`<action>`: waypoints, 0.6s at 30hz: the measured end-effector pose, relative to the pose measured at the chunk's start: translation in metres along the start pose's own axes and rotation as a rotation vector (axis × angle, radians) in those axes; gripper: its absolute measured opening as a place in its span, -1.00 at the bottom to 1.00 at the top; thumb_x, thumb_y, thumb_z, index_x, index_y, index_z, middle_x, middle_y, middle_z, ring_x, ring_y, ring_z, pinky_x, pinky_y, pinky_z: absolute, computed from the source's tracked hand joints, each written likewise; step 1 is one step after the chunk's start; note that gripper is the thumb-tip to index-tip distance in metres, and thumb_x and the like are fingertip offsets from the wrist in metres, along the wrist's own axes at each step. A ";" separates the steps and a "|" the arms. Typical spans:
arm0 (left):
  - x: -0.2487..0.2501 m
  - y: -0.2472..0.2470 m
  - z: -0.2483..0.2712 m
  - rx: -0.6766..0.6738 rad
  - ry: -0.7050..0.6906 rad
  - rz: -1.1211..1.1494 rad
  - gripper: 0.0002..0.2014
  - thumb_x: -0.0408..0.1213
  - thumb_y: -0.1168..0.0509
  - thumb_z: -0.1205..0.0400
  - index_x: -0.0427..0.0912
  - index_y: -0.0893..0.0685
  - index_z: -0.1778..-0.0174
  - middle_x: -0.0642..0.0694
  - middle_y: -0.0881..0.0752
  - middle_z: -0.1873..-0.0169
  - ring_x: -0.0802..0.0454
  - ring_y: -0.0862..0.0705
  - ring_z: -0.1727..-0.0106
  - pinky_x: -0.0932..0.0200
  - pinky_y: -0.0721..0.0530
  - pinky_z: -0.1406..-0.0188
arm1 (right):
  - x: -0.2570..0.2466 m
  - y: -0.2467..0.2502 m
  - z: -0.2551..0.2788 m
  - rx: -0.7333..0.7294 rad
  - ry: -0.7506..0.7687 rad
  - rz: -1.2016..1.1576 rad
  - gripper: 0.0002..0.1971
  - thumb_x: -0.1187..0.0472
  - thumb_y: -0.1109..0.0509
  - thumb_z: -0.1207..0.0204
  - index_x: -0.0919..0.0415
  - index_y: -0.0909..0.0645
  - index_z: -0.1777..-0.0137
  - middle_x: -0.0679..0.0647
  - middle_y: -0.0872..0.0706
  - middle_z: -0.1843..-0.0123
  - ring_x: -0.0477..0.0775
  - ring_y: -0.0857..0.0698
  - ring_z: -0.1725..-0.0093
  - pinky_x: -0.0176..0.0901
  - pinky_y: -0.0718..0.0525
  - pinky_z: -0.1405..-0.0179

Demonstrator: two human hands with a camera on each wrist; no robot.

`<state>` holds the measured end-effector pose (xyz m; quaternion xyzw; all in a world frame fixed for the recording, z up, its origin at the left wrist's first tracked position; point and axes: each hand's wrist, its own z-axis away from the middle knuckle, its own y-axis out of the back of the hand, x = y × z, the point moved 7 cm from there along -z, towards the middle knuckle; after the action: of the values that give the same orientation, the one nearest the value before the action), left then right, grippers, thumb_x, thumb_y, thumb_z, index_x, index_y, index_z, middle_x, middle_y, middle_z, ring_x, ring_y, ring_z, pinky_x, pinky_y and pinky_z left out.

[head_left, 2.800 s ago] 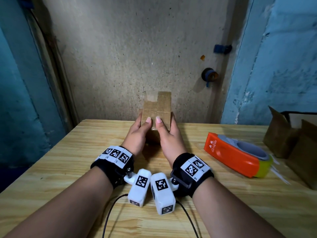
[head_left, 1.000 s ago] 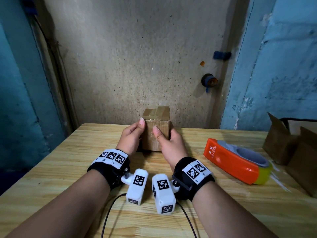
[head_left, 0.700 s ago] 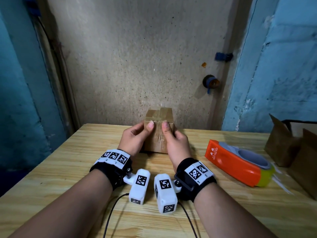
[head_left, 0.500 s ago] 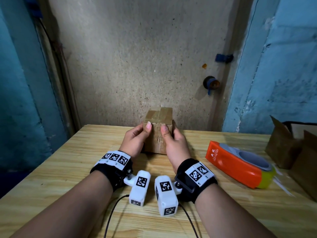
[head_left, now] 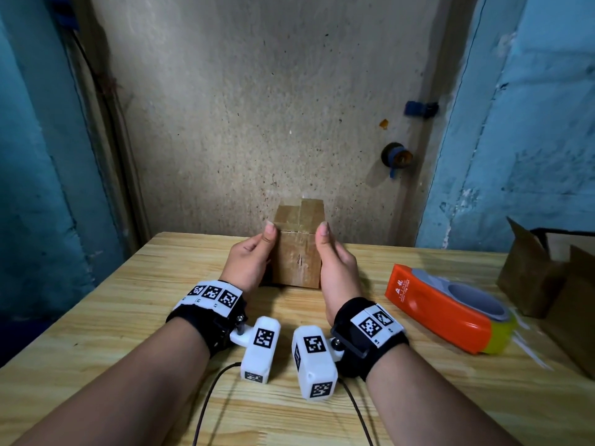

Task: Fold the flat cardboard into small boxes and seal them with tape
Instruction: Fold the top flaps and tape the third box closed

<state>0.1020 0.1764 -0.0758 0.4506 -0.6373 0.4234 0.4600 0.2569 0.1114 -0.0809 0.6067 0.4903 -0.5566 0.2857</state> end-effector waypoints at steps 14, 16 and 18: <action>0.004 -0.015 0.011 -0.176 0.055 0.259 -0.41 -0.47 -0.36 -0.60 -0.11 -0.54 -0.60 0.03 -0.78 -0.31 0.11 -0.71 -0.36 0.08 -0.59 -0.34 | -0.011 0.005 0.000 0.123 0.092 -0.162 -0.49 0.09 -0.27 -0.62 0.01 -0.65 -0.58 -0.08 -0.74 -0.50 -0.12 -0.68 -0.49 -0.05 -0.60 -0.52; 0.007 -0.012 0.011 -0.141 0.039 0.273 -0.46 -0.51 -0.30 -0.70 -0.07 -0.51 -0.61 0.15 -0.78 -0.29 0.13 -0.70 -0.36 0.02 -0.57 -0.39 | -0.013 0.002 0.001 0.086 0.121 -0.152 -0.56 0.22 -0.21 -0.77 -0.07 -0.65 -0.57 -0.09 -0.72 -0.52 -0.18 -0.68 -0.48 -0.12 -0.58 -0.51; 0.007 -0.008 0.010 -0.102 0.030 0.268 -0.51 -0.43 -0.36 -0.69 -0.08 -0.57 -0.56 0.11 -0.81 -0.24 0.10 -0.74 -0.33 0.03 -0.61 -0.36 | -0.011 0.000 0.002 0.050 0.124 -0.120 -0.61 0.19 -0.22 -0.84 -0.14 -0.62 -0.57 -0.11 -0.71 -0.52 -0.24 -0.68 -0.45 -0.26 -0.60 -0.44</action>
<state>0.1063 0.1639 -0.0697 0.3310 -0.7055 0.4547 0.4313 0.2569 0.1067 -0.0707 0.6166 0.5283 -0.5463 0.2057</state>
